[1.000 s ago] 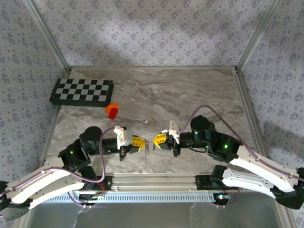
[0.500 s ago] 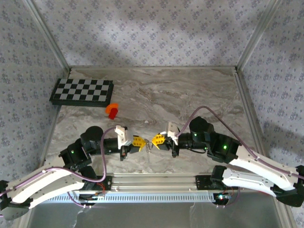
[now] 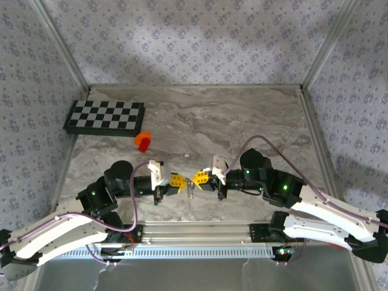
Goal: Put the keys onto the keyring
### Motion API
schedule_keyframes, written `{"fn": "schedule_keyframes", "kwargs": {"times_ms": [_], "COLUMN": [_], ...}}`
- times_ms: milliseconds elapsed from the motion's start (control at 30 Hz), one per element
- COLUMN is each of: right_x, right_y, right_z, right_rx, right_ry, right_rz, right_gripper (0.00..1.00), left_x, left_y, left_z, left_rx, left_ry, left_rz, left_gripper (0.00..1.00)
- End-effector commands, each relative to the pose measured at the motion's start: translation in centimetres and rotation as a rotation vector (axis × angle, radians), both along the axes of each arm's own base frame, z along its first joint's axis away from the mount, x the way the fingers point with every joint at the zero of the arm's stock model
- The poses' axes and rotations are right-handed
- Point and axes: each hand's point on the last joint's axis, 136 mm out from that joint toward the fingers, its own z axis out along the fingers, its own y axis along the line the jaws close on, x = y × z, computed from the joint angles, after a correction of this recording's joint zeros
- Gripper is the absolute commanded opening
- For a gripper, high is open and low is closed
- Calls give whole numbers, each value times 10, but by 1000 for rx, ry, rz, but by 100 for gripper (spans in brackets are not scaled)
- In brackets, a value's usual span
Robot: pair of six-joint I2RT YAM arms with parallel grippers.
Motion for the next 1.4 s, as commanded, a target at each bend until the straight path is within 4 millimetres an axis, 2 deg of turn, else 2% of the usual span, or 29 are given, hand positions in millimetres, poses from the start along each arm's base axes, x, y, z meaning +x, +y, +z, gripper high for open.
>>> {"fn": "schedule_keyframes", "kwargs": {"times_ms": [0, 700, 1367], "right_x": [-1, -5, 2], "right_y": [1, -6, 1], "right_z": [12, 7, 4], "right_rx": [20, -8, -14], "right_ry": [-40, -56, -62], "right_rz": [2, -6, -26], "right_gripper": [0, 0, 0], "left_x": [-2, 1, 0], "left_y": [0, 0, 0], "left_z": [20, 21, 20], "left_rx": [-56, -53, -54], "left_ry": [-47, -57, -59], "left_rz": [-4, 6, 4], "left_gripper": [0, 0, 0]}}
